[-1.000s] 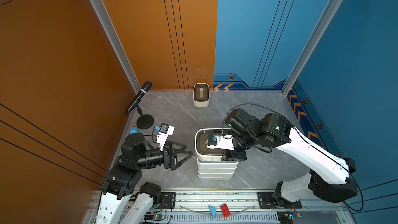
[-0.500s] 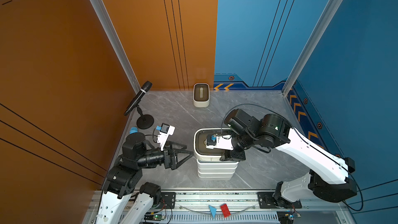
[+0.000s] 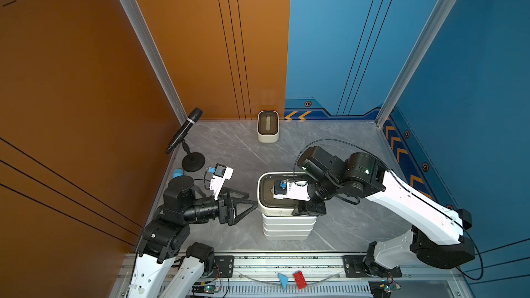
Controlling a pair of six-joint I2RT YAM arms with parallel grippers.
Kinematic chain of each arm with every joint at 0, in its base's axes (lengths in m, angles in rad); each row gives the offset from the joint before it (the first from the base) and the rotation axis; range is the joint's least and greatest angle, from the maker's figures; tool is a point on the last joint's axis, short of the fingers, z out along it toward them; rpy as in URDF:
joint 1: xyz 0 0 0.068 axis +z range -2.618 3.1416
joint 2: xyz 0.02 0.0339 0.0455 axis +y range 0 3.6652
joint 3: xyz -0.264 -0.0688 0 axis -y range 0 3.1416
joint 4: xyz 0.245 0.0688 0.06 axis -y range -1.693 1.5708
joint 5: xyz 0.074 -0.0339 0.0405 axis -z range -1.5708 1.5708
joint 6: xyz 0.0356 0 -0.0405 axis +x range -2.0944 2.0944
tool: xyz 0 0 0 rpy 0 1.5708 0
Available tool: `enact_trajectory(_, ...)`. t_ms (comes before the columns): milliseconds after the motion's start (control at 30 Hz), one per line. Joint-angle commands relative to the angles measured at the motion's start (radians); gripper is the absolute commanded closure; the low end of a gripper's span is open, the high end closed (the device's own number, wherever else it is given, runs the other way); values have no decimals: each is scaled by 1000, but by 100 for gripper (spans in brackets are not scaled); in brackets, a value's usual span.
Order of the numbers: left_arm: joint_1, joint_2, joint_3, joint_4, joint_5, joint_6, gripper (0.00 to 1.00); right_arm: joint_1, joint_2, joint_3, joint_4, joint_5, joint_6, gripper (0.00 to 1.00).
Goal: Stack the tissue boxes
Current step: Place the tissue box at the tissue box.
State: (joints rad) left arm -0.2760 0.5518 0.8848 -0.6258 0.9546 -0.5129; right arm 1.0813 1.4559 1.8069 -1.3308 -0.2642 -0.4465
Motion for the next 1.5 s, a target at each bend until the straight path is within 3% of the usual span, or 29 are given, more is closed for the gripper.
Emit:
enact_trajectory(0, -2, 5, -4, -8, 32, 27, 2, 6, 2, -4, 39, -14, 9, 63)
enact_trajectory(1467, -4, 20, -14, -8, 42, 31, 2, 4, -29, -49, 38, -24, 9, 63)
